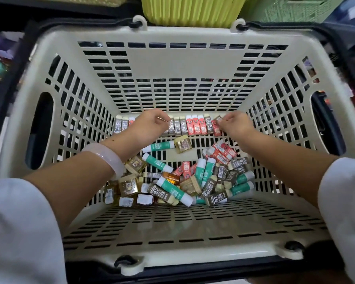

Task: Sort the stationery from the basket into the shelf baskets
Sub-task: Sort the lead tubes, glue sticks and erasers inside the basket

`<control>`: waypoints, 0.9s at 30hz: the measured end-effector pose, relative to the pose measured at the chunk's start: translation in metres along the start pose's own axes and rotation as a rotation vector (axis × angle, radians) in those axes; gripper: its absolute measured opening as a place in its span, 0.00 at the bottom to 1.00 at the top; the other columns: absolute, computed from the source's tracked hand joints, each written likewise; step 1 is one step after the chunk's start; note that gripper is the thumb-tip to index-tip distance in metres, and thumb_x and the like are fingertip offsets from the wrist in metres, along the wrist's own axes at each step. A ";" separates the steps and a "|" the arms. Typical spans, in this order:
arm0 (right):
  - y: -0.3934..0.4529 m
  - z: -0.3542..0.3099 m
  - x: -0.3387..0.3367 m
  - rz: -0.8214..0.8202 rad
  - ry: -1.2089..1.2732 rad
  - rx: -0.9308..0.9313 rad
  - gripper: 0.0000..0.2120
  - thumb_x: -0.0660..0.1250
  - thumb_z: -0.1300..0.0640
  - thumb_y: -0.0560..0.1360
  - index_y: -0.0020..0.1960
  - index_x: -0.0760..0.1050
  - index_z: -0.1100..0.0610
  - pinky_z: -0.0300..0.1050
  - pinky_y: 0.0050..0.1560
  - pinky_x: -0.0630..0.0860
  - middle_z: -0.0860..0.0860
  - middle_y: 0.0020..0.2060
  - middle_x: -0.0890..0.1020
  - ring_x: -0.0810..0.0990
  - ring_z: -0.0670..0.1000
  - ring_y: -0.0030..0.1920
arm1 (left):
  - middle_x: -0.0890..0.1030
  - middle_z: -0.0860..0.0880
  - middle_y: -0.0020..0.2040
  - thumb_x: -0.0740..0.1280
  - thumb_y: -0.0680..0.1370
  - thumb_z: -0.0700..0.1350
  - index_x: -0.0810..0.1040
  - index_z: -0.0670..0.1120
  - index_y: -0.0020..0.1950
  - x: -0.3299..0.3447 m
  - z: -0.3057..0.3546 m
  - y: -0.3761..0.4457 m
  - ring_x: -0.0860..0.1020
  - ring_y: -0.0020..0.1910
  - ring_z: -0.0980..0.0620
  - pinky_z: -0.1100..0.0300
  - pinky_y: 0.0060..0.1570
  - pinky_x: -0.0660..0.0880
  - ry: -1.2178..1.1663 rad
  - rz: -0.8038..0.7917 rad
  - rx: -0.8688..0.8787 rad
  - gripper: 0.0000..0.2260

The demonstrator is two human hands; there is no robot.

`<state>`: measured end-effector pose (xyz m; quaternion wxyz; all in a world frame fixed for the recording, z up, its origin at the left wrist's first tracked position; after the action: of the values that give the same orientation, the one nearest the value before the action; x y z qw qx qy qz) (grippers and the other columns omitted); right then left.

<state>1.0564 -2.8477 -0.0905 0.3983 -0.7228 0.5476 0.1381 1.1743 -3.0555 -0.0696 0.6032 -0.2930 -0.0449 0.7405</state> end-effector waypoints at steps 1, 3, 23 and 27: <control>0.007 0.011 -0.006 0.042 -0.007 0.057 0.05 0.65 0.57 0.76 0.49 0.73 0.58 0.45 0.44 0.76 0.56 0.46 0.79 0.77 0.52 0.43 | 0.77 0.46 0.55 0.62 0.79 0.44 0.75 0.48 0.54 0.000 -0.002 0.000 0.75 0.53 0.49 0.65 0.43 0.70 0.014 0.005 -0.007 0.06; 0.015 0.019 -0.007 0.046 0.015 0.103 0.02 0.63 0.61 0.77 0.50 0.73 0.58 0.51 0.54 0.77 0.60 0.53 0.79 0.79 0.57 0.51 | 0.77 0.47 0.54 0.61 0.79 0.44 0.75 0.49 0.53 0.001 -0.004 0.000 0.75 0.52 0.51 0.64 0.42 0.68 0.030 0.009 -0.022 0.05; -0.004 -0.024 0.010 -0.064 -0.792 -0.424 0.18 0.68 0.59 0.72 0.58 0.65 0.58 0.47 0.40 0.72 0.58 0.53 0.75 0.76 0.57 0.47 | 0.78 0.43 0.55 0.59 0.79 0.41 0.75 0.46 0.52 0.008 -0.003 -0.002 0.77 0.54 0.43 0.52 0.53 0.74 0.095 -0.030 -0.023 0.06; -0.018 -0.015 0.028 -0.339 -0.947 -0.336 0.19 0.66 0.46 0.74 0.57 0.69 0.57 0.39 0.38 0.69 0.56 0.54 0.77 0.75 0.53 0.47 | 0.79 0.43 0.53 0.59 0.79 0.41 0.74 0.49 0.47 0.013 0.000 -0.006 0.77 0.53 0.43 0.51 0.53 0.74 0.103 -0.059 -0.006 0.06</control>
<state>1.0789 -2.8761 -0.0909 0.4974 -0.7134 0.1536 0.4691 1.1779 -3.0423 -0.0721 0.6255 -0.3312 -0.0245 0.7060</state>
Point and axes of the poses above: each hand's wrist, its own y-axis towards the middle knuckle, its own x-axis out of the palm, z = x × y, the point moved 8 cm from there along y, towards the middle knuckle
